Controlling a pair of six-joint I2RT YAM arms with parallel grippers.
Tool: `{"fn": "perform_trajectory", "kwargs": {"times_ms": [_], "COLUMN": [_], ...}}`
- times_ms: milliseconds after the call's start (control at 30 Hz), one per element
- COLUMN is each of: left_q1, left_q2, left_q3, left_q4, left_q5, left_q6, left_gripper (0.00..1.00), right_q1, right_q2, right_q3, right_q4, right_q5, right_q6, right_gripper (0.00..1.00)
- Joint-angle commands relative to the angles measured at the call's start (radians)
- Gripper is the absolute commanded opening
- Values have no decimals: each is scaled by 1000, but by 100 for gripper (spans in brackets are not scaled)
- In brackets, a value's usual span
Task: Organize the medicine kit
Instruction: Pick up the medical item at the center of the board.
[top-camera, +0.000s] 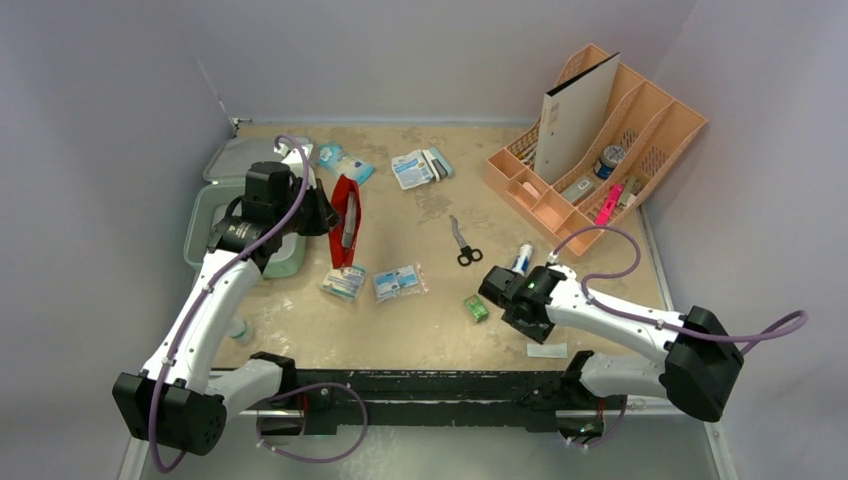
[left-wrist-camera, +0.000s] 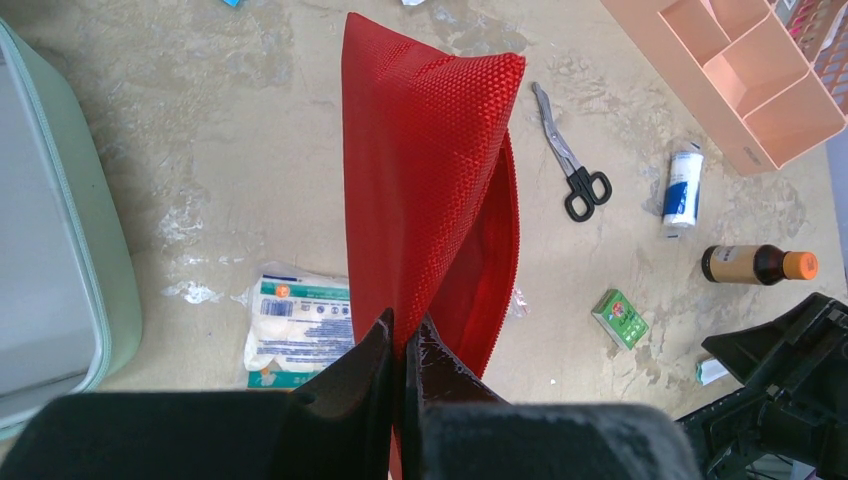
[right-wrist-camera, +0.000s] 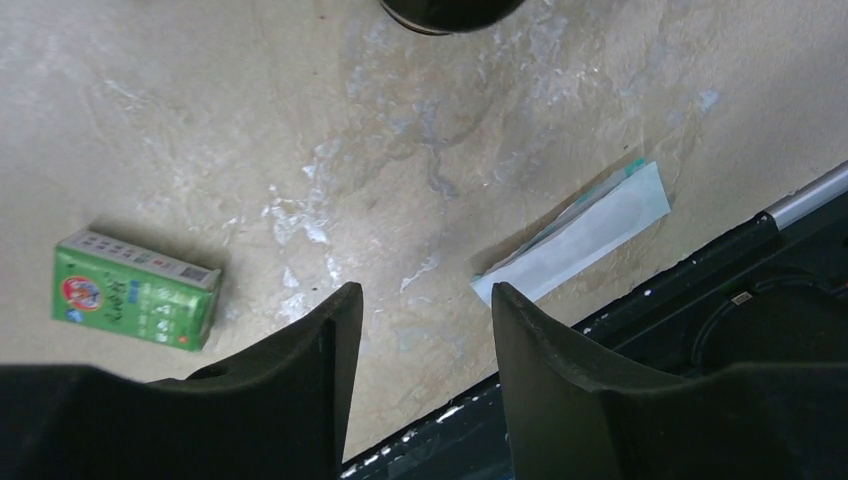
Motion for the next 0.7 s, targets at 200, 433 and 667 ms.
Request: {"fn": "perform_trajectory", "kwargs": {"times_ms": [200, 433, 667], "left_q1": [5, 5, 5], "left_q2": [0, -3, -4], "left_q3": [16, 16, 16], "left_q4": [22, 21, 20], "left_q5": [16, 14, 12], "left_q6": [-9, -9, -8], "left_gripper": [0, 0, 0], "right_q1": [-15, -16, -18], "right_q2": [8, 47, 107], "right_q3": [-78, -91, -61], "right_q4": [0, -17, -16], "right_q5": [-40, -59, -43], "right_q6": [165, 216, 233], "right_gripper": [50, 49, 47]}}
